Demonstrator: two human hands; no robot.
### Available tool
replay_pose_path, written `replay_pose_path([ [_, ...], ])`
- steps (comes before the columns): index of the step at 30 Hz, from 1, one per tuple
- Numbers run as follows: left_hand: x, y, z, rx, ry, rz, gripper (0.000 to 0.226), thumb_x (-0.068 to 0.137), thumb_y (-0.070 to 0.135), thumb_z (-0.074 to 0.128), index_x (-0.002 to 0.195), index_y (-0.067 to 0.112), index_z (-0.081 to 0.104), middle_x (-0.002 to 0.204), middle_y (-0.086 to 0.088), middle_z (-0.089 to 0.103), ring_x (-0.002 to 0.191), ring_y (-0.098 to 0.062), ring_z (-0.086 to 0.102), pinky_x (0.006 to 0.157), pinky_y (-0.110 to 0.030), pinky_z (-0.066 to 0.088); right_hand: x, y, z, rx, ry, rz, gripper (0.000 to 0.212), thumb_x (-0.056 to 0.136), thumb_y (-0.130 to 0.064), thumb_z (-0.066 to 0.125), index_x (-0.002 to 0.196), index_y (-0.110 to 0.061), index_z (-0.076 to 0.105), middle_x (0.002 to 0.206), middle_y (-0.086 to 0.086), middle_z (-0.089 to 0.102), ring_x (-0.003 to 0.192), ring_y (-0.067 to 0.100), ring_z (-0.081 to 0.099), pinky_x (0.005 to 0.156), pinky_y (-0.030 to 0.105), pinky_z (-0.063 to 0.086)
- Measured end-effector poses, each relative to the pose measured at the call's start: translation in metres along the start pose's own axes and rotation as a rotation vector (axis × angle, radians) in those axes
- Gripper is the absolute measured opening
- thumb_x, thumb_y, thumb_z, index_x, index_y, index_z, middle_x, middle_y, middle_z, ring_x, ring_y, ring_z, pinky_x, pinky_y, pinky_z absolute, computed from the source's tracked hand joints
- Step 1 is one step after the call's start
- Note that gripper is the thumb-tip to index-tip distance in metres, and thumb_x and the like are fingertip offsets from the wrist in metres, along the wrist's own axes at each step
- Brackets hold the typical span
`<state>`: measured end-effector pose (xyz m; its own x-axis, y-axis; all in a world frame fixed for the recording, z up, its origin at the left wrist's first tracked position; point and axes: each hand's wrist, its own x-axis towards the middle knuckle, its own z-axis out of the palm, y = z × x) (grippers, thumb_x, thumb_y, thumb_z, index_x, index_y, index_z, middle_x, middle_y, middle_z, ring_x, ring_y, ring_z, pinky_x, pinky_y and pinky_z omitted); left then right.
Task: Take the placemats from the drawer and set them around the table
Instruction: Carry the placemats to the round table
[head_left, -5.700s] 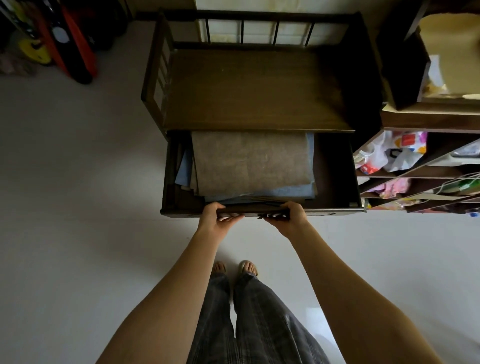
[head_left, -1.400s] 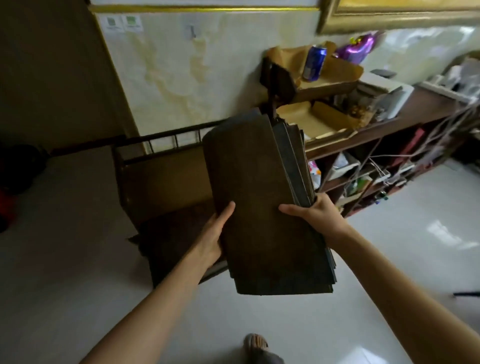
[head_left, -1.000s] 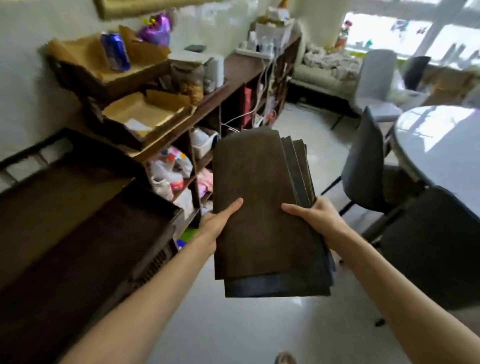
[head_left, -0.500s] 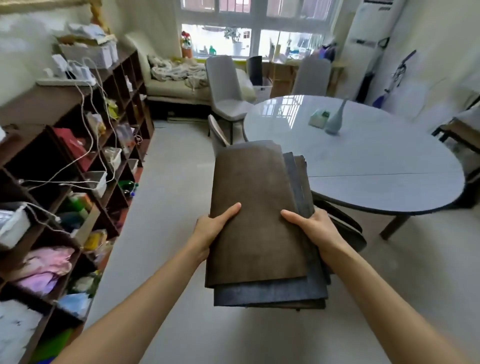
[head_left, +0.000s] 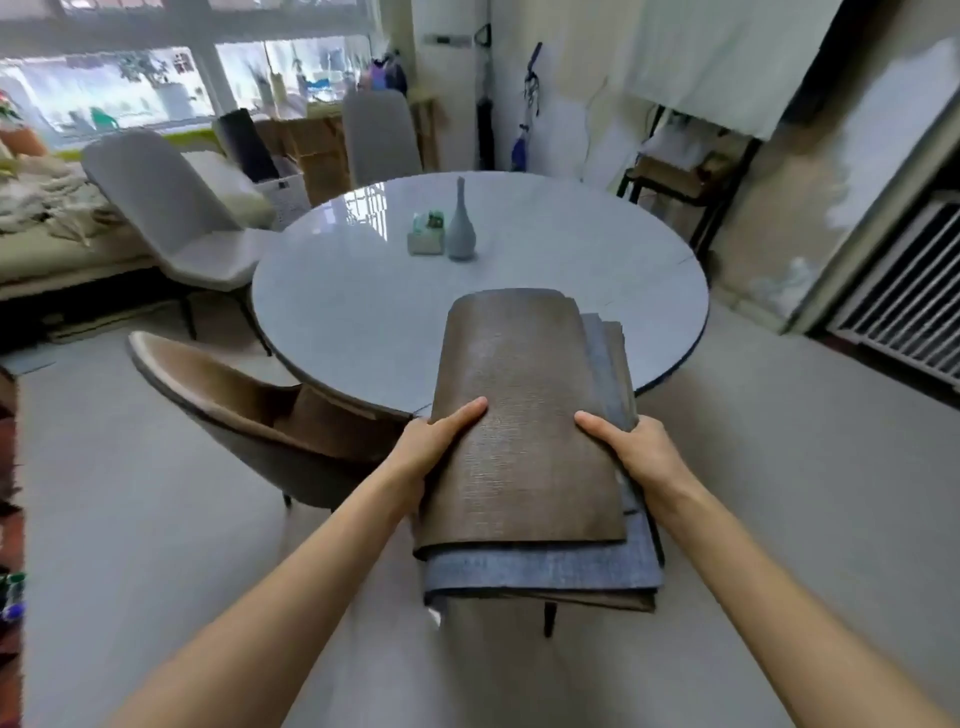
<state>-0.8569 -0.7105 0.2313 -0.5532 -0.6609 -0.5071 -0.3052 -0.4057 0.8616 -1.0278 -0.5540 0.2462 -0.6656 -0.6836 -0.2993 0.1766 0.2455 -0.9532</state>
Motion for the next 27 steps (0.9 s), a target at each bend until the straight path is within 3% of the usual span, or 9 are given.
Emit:
replay_pose_path([
  [3,0.043,0.026,0.051,0.101,-0.140,-0.040,0.069,0.061,0.060,0.081,0.112,0.015,0.069,0.099,-0.004,0.076,0.093,-0.023,0.072,0.091,-0.039,0.055,0.023,-0.002,-0.045,0.066,0.149,0.013,0.020,0.078,-0.024,0.076,0.089,-0.008,0.071,0.088,0.008,0.075,0.078,0.018,0.072,0.068,0.028,0.057],
  [7,0.091,0.042,0.140,0.223,-0.241,-0.039,0.056,0.070,0.055,0.077,0.104,0.010,0.071,0.096,-0.006,0.075,0.086,-0.022,0.072,0.079,-0.030,0.056,0.048,0.006,-0.117,0.121,0.304,0.041,0.019,0.081,-0.022,0.073,0.090,-0.005,0.071,0.083,0.007,0.075,0.070,0.015,0.072,0.061,0.023,0.058],
  [10,0.126,0.045,0.214,0.272,-0.303,-0.049,0.057,0.072,0.053,0.076,0.104,0.007,0.070,0.096,-0.008,0.074,0.083,-0.021,0.072,0.068,-0.027,0.056,0.072,0.014,-0.180,0.111,0.396,0.070,0.023,0.081,-0.024,0.074,0.093,-0.004,0.071,0.088,0.009,0.074,0.079,0.018,0.072,0.072,0.028,0.059],
  [15,0.184,0.061,0.327,0.350,-0.359,-0.058,0.066,0.075,0.060,0.070,0.116,0.009,0.066,0.100,-0.005,0.071,0.085,-0.018,0.069,0.062,-0.025,0.053,0.128,0.004,-0.280,0.143,0.448,0.107,0.015,0.080,-0.022,0.075,0.088,-0.010,0.069,0.090,0.007,0.073,0.082,0.017,0.070,0.076,0.030,0.058],
  [18,0.220,0.074,0.370,0.441,-0.390,-0.057,0.076,0.071,0.069,0.067,0.120,0.011,0.062,0.108,-0.006,0.070,0.092,-0.020,0.070,0.079,-0.032,0.057,0.169,-0.015,-0.322,0.171,0.446,0.102,0.010,0.081,-0.019,0.075,0.083,-0.012,0.067,0.089,0.006,0.071,0.080,0.016,0.069,0.068,0.025,0.059],
  [20,0.240,0.084,0.389,0.466,-0.383,-0.045,0.082,0.064,0.073,0.067,0.121,0.015,0.059,0.110,-0.004,0.069,0.095,-0.020,0.069,0.090,-0.037,0.055,0.197,-0.026,-0.340,0.183,0.442,0.112,0.011,0.081,-0.018,0.075,0.081,-0.012,0.065,0.084,0.004,0.070,0.075,0.014,0.068,0.056,0.020,0.057],
  [22,0.254,0.097,0.399,0.498,-0.418,-0.031,0.091,0.060,0.075,0.067,0.129,0.016,0.055,0.117,0.002,0.066,0.104,-0.016,0.066,0.099,-0.035,0.049,0.227,-0.033,-0.350,0.183,0.431,0.125,0.012,0.080,-0.019,0.075,0.081,-0.012,0.065,0.084,0.005,0.070,0.074,0.015,0.067,0.055,0.020,0.057],
  [25,0.280,0.118,0.401,0.666,-0.571,0.061,0.085,0.083,0.059,0.061,0.150,0.019,0.026,0.140,0.012,0.039,0.129,-0.007,0.038,0.110,-0.024,0.026,0.281,-0.043,-0.357,0.172,0.400,0.148,0.015,0.079,-0.018,0.076,0.083,-0.009,0.065,0.087,0.009,0.070,0.077,0.019,0.068,0.069,0.029,0.058],
  [27,0.301,0.125,0.397,0.859,-0.687,0.128,0.099,0.082,0.056,0.065,0.155,0.028,0.004,0.157,0.012,0.015,0.144,-0.008,0.019,0.118,-0.029,0.016,0.321,-0.050,-0.359,0.143,0.384,0.165,0.020,0.079,-0.018,0.076,0.090,-0.005,0.066,0.090,0.011,0.070,0.080,0.023,0.068,0.074,0.033,0.057],
])
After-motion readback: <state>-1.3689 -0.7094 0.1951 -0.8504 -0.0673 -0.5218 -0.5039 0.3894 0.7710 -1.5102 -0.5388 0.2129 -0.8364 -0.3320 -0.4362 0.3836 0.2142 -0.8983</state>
